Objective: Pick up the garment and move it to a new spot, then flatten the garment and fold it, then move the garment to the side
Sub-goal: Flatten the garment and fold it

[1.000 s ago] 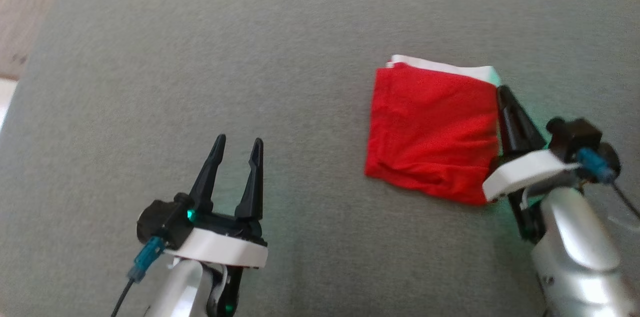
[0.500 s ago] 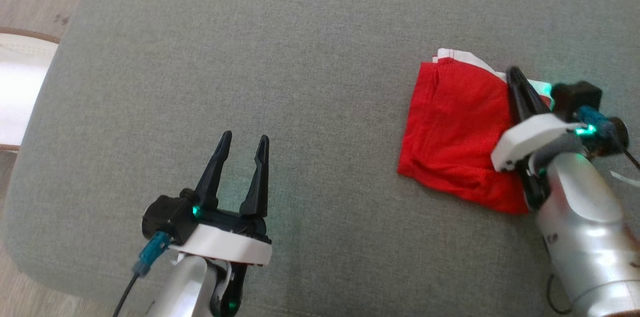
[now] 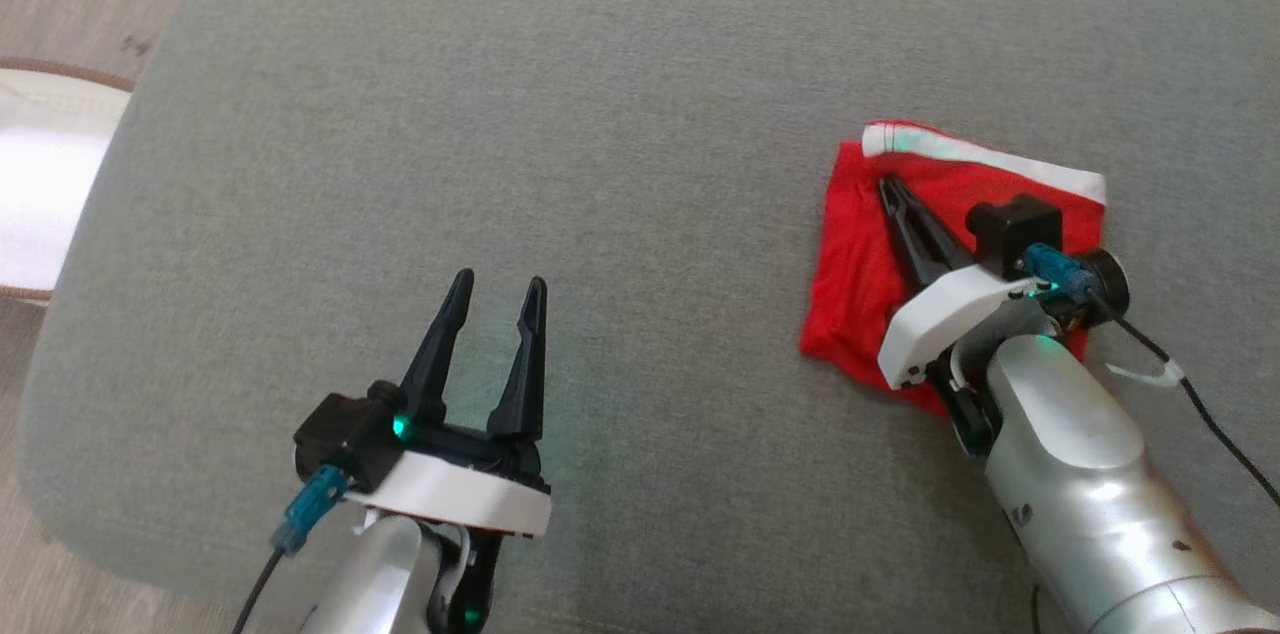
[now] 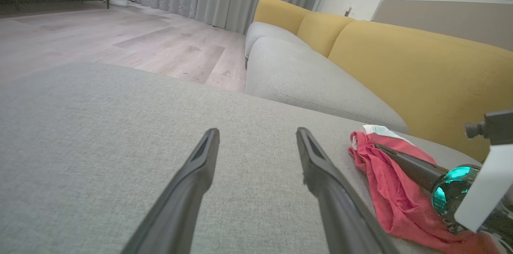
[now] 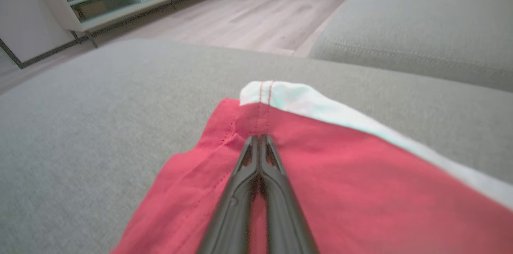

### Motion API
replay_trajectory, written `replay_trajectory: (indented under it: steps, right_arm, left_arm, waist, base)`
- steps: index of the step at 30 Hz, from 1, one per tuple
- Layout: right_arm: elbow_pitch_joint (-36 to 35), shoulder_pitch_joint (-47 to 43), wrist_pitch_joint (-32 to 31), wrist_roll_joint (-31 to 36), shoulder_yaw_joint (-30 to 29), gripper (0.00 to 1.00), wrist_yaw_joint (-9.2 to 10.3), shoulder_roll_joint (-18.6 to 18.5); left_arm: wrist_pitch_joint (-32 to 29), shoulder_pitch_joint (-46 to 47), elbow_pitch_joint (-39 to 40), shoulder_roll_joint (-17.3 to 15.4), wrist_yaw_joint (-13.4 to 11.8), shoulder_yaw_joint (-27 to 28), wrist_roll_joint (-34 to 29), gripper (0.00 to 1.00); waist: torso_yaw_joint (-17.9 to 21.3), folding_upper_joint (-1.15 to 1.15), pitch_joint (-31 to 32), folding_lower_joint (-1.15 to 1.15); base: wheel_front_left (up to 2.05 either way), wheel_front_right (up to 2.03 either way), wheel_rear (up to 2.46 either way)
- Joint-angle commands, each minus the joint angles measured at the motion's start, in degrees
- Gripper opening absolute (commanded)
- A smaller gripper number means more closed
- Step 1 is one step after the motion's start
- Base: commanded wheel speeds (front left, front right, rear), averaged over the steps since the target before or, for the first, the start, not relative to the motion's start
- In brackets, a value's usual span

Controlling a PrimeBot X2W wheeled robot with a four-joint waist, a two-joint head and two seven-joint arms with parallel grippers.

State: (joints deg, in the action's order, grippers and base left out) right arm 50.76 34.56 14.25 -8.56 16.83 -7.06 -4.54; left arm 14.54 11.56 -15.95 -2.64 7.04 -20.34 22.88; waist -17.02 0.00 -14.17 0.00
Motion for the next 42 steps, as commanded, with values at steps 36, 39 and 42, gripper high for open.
replay_trajectory:
  steps: [36,39,42]
  right_arm:
    - [-27.08,-17.76,0.74,-3.3,-7.79,1.0,-0.43,0.02]
    - [-28.52,-20.69,0.74,-2.5,-9.57,1.0,-0.43,0.65]
    - [-30.14,-23.26,0.74,-2.1,-11.21,1.0,-0.43,1.35]
  left_arm:
    - [0.46,-0.8,3.29,-0.23,0.21,9.22,-2.25,1.0]
    - [0.46,-1.29,2.36,-0.23,0.26,9.41,-2.72,1.0]
    - [0.46,-2.02,0.41,-0.23,0.32,10.79,-1.98,1.0]
  waist:
    - [17.9,0.0,10.0,0.0]
    - [19.23,0.0,10.38,0.0]
    - [20.63,0.0,10.73,0.0]
  base:
    - [0.0,0.0,0.0]
    - [0.0,0.0,0.0]
    - [0.0,0.0,0.0]
